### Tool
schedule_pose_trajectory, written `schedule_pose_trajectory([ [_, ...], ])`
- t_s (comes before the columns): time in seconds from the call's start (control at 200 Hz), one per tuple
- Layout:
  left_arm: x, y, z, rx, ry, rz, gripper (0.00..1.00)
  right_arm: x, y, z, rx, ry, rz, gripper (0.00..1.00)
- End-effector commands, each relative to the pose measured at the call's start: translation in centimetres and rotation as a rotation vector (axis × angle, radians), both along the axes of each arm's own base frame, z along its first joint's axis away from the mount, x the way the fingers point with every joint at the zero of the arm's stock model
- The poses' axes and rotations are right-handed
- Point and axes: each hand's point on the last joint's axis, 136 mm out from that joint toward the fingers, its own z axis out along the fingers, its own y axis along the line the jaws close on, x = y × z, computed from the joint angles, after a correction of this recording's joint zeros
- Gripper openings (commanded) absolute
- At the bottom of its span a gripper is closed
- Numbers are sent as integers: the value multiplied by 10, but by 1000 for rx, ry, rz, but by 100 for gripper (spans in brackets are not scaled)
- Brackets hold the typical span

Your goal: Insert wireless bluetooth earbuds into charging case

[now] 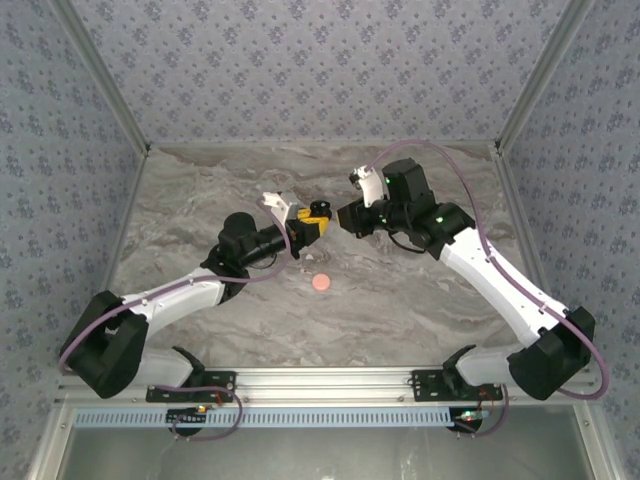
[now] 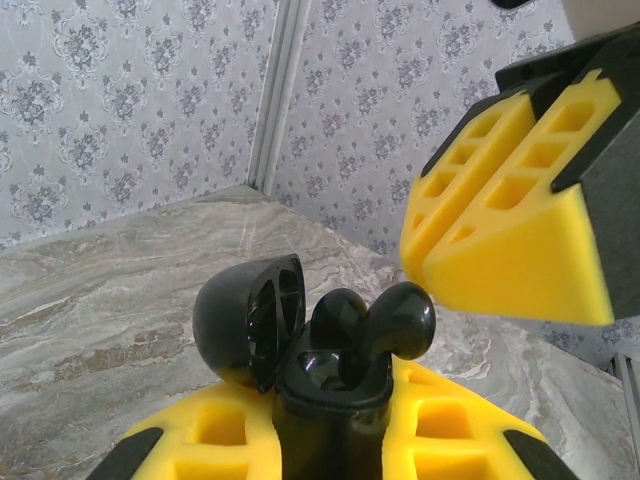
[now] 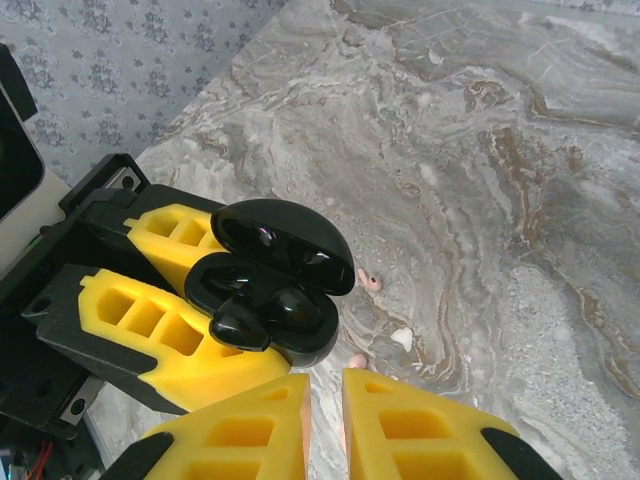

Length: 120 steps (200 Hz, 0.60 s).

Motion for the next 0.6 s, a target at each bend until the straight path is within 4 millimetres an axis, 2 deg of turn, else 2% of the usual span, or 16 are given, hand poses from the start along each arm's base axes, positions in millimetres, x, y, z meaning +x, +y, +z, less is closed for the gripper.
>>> schedule_pose_trajectory([
  [0.0,-8,-3,21,-29,-53,-32,12,-4,10,3,12,9,42,17],
  [0.595,-5,-4,15,-12,-37,-32,12,-10,26,10,29,-7,93,17],
])
